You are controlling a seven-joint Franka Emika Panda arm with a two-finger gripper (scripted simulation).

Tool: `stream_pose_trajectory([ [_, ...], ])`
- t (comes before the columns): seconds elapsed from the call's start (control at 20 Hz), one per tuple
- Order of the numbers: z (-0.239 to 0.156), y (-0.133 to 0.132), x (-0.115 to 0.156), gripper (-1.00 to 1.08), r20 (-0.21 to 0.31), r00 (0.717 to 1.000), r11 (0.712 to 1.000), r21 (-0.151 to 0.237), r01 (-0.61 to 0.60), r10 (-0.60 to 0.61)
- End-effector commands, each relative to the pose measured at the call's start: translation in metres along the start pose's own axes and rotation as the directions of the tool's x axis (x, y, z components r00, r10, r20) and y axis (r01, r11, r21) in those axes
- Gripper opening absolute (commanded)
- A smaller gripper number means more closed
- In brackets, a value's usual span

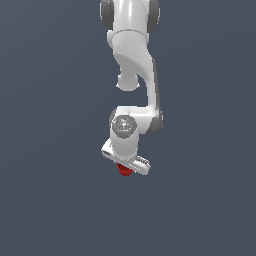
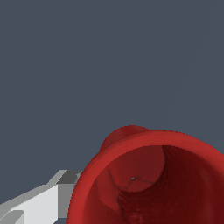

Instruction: Pick up the object and move it to a goal position.

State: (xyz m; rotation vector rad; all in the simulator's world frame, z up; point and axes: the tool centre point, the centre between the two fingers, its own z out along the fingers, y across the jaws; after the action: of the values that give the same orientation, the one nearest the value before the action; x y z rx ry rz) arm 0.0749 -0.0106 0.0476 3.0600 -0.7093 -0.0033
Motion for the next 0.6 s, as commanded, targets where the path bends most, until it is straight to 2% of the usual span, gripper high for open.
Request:
stream_pose_trajectory([
  [0.0, 0.0006, -0.0007, 0.0013, 1.0, -0.002, 1.0, 1.0, 0.001, 0.0, 0.0],
  [0.05, 0.0003, -0.0007, 0.0015, 1.0, -0.002, 1.0, 1.0, 0.001, 0.0, 0.0],
  [0.1, 0.0003, -0.0007, 0.0015, -1.0, -0.002, 1.0, 1.0, 0.001, 0.0, 0.0],
  [0.55, 0.0003, -0.0007, 0.0015, -1.0, -0.002, 1.0, 1.0, 0.001, 0.0, 0.0],
])
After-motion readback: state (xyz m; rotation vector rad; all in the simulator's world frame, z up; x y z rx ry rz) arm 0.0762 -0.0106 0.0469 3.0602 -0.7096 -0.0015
